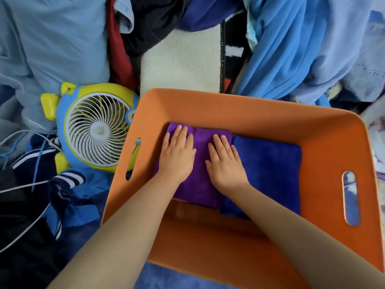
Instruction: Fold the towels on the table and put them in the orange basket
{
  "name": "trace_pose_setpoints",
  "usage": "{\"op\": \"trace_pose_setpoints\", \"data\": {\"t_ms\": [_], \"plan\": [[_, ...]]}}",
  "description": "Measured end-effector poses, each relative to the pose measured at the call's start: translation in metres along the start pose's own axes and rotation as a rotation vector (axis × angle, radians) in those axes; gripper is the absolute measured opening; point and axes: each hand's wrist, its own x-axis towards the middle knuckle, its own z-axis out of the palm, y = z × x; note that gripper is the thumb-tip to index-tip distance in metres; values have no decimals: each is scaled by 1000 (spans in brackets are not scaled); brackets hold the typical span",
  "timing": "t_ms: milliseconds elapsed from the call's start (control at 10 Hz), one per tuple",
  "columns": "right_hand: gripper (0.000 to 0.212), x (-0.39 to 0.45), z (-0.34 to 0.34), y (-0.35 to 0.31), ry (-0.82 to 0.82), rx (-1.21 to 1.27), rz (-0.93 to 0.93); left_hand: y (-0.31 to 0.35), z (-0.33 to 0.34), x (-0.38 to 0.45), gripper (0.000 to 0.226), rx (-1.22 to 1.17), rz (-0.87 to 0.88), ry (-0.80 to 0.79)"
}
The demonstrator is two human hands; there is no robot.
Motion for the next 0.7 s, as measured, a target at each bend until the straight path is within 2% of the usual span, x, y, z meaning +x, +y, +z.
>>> {"op": "trace_pose_setpoints", "data": {"t_ms": [100,300,600,700], "plan": [[58,2,12,6,-49,-46,20,-7,15,-7,61,-39,-53,-128],[61,5,29,7,-90,-104,24,-15,40,-11,63,-117,-111,-184],[54,4,0,8,-286,-29,43,-5,-3,-6,63,-61,-100,-412],[59,-13,-23,14,-361,28,23,3,-28,-18,59,-39,-14,-376]]}}
